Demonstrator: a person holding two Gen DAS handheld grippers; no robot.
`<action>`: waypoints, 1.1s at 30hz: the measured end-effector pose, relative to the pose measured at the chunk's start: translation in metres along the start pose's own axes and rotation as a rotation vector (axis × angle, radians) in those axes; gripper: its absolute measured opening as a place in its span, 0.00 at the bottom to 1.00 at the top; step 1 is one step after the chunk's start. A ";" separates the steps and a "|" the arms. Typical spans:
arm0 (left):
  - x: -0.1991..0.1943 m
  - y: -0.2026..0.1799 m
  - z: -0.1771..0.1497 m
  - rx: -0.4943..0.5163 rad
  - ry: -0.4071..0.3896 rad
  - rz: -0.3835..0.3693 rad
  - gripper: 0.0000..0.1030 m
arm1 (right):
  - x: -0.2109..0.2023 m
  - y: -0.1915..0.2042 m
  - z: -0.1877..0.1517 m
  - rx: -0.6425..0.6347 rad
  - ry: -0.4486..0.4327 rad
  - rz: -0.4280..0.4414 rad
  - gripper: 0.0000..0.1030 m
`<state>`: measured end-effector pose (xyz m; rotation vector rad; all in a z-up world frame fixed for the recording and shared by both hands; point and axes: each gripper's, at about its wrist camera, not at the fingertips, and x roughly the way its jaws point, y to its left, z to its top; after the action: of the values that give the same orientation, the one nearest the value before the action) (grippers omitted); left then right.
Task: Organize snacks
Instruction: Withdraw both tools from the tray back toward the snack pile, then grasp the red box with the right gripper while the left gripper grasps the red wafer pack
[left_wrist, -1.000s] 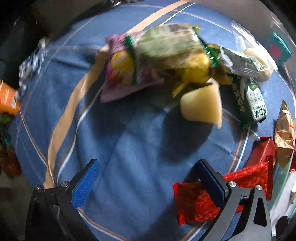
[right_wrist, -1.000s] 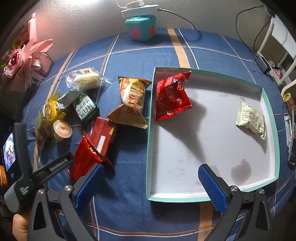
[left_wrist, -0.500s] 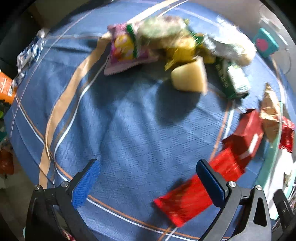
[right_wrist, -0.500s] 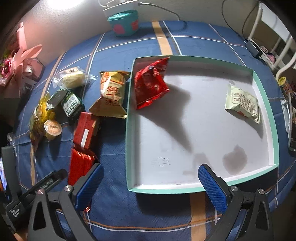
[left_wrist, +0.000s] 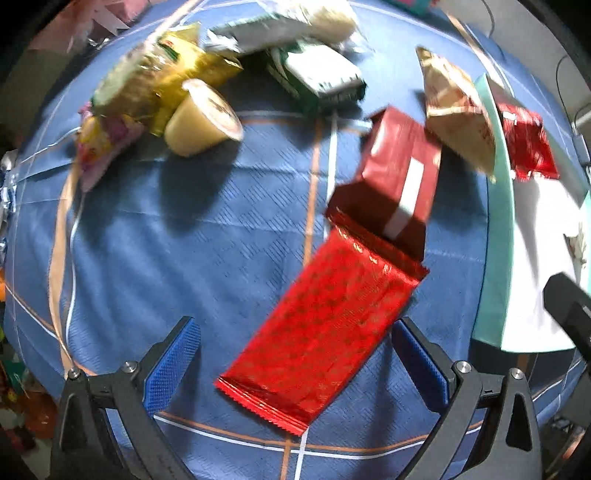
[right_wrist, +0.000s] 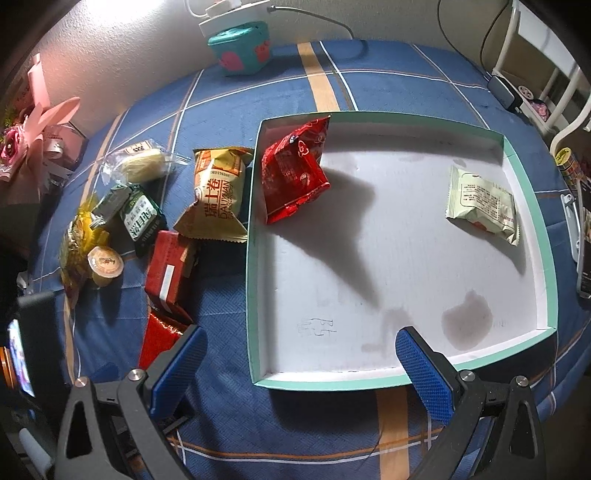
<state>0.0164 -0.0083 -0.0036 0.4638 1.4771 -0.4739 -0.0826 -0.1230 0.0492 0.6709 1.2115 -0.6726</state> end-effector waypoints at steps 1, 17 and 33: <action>0.002 -0.002 -0.003 -0.002 0.004 0.011 1.00 | 0.000 0.000 0.000 0.000 0.002 -0.001 1.00; -0.012 0.091 0.005 -0.377 -0.036 0.031 1.00 | 0.003 0.029 0.008 -0.034 -0.035 0.069 1.00; -0.032 0.202 -0.010 -0.474 -0.056 -0.011 1.00 | 0.042 0.093 0.028 -0.108 -0.038 0.146 0.81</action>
<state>0.1215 0.1638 0.0289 0.0664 1.4793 -0.1329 0.0150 -0.0903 0.0242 0.6465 1.1432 -0.4929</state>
